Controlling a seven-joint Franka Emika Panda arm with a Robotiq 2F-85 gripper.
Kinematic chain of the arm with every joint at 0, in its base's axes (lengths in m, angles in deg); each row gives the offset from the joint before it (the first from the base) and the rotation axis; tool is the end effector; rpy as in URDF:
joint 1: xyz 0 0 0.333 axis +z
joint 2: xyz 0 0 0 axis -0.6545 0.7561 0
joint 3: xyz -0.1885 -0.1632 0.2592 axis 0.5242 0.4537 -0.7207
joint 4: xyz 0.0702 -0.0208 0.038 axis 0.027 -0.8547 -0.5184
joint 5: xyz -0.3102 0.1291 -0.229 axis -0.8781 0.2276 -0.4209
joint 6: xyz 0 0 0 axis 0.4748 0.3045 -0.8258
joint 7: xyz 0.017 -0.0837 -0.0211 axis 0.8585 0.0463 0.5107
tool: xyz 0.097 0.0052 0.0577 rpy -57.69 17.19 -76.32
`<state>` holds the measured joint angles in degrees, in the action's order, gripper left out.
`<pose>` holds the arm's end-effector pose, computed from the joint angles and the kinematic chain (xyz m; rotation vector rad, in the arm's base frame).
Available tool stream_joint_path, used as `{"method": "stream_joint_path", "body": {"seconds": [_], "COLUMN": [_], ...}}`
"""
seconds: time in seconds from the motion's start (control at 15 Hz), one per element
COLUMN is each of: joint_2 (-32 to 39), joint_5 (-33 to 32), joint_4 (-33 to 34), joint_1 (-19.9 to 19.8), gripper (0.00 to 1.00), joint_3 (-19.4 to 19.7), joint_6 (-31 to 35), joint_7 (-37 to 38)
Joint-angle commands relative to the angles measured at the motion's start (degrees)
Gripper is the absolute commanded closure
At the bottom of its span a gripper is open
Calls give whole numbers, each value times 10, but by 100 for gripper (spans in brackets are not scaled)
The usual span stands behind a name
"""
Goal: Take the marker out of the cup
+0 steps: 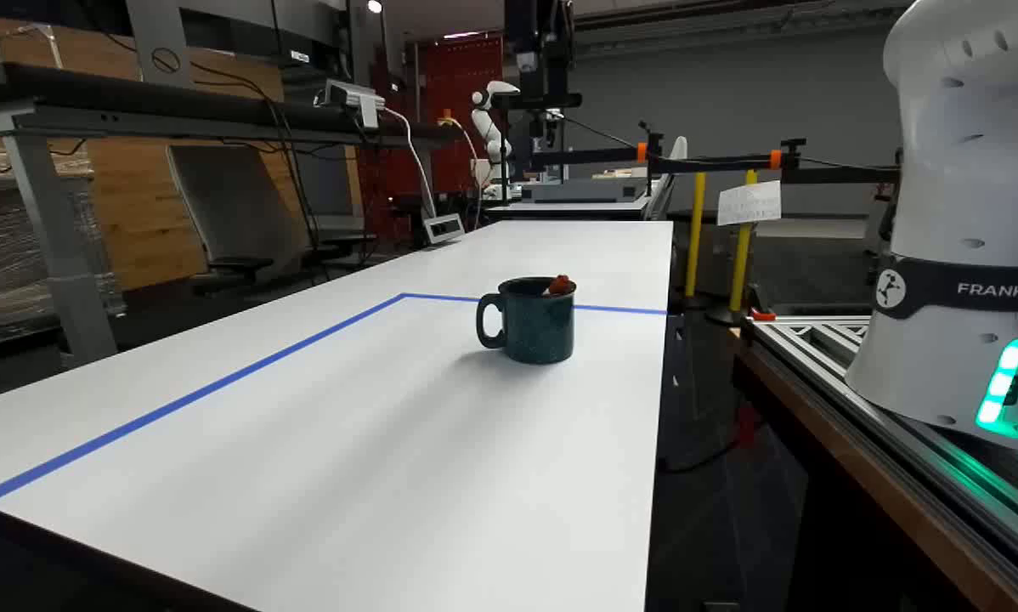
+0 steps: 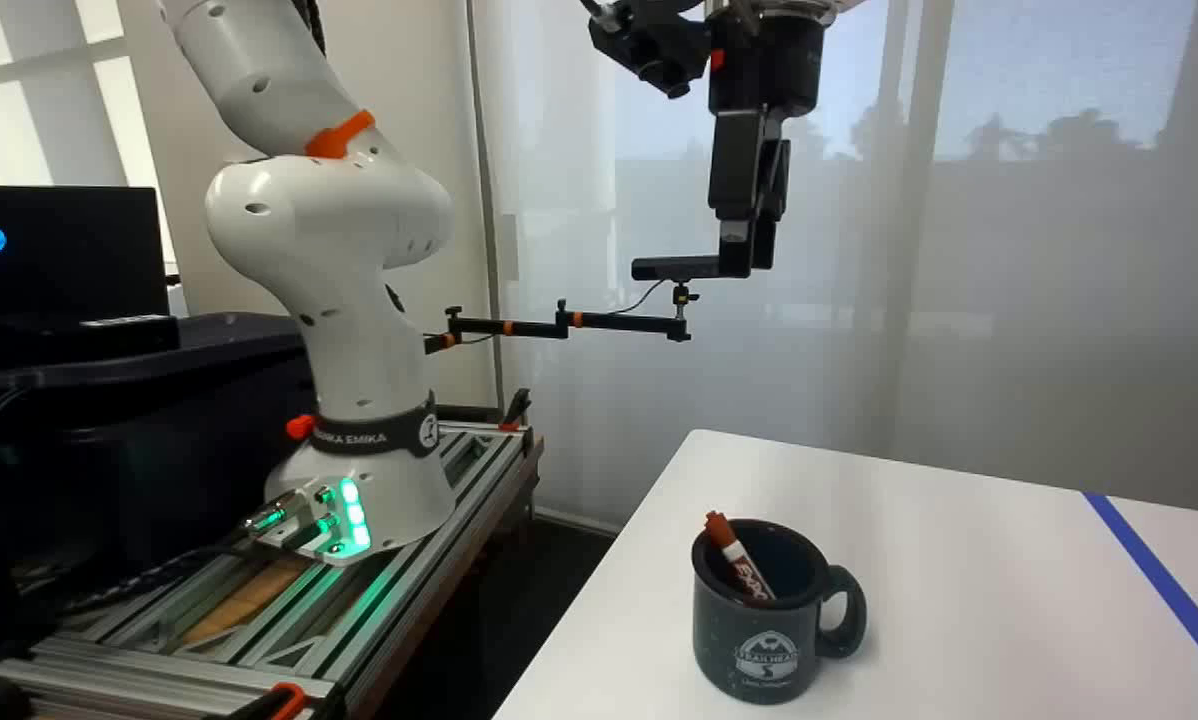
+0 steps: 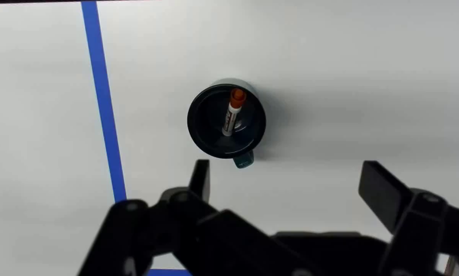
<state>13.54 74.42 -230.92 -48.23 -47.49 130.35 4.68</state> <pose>0.3707 -0.0605 0.4883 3.0417 -0.3917 0.0029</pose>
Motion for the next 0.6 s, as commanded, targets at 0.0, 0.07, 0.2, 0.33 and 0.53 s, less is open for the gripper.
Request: {"method": "stream_joint_path", "body": {"seconds": [0.0,0.07,0.2,0.33,0.53], "joint_2": [0,0,0,17,71], "joint_5": [-1,-1,-1,11,51], "joint_4": [1,1,1,4,15], "joint_1": [3,3,3,4,2], "gripper": [0,0,0,0,0], "joint_3": [3,3,3,9,31], "joint_6": [-1,-1,-1,6,10], "joint_7": [1,1,1,2,0]}}
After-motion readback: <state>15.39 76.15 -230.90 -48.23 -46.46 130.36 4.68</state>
